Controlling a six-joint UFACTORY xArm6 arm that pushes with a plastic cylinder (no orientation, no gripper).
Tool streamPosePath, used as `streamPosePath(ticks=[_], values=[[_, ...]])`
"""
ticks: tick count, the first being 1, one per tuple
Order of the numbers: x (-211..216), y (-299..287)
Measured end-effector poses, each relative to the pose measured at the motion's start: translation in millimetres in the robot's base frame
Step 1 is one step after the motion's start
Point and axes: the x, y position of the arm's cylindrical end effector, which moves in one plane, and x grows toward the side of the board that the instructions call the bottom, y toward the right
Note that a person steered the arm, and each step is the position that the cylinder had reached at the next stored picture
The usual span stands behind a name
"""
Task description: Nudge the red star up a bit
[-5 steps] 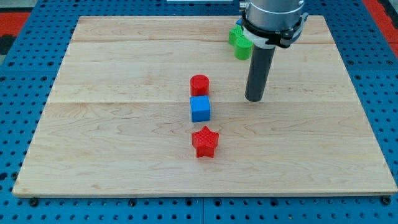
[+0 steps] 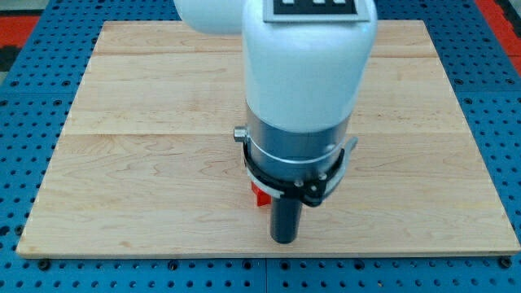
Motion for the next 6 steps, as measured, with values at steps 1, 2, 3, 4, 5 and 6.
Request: streamPosePath(ticks=[1, 2, 3, 4, 5, 6], values=[[-14.6, -12.2], [-19.4, -24.2], [-24.4, -34.1], [-30.3, -39.3], [-41.9, -39.4], [-44.4, -59.2]])
